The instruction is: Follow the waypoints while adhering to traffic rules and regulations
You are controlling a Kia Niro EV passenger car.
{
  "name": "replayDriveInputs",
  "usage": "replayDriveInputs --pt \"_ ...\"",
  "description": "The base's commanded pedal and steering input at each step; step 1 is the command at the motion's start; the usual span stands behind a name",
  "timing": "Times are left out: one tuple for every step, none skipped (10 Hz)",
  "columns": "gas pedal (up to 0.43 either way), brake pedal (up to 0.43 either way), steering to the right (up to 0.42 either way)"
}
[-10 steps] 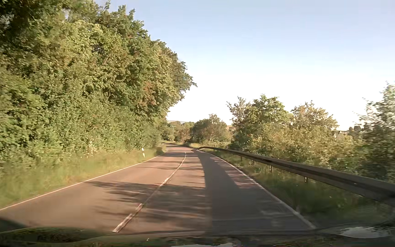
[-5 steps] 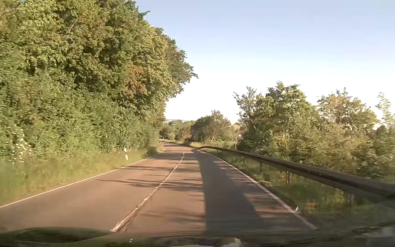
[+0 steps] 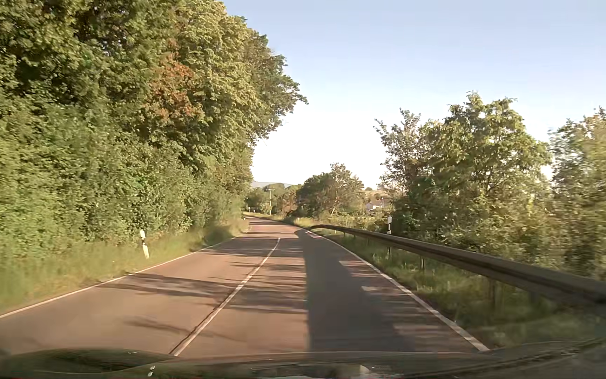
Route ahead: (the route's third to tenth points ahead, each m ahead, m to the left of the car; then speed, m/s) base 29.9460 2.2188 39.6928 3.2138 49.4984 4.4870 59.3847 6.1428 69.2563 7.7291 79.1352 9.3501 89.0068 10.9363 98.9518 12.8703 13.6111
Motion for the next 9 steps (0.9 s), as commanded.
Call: replayDriveInputs --pt "0.169 0.0 -0.009" --pt "0.169 0.0 -0.009" --pt "0.169 0.0 -0.009" --pt "0.169 0.0 -0.009" --pt "0.169 0.0 -0.011" --pt "0.169 0.0 -0.012" --pt "0.169 0.0 -0.012" --pt "0.15 0.0 -0.012" --pt "0.15 0.0 -0.012"
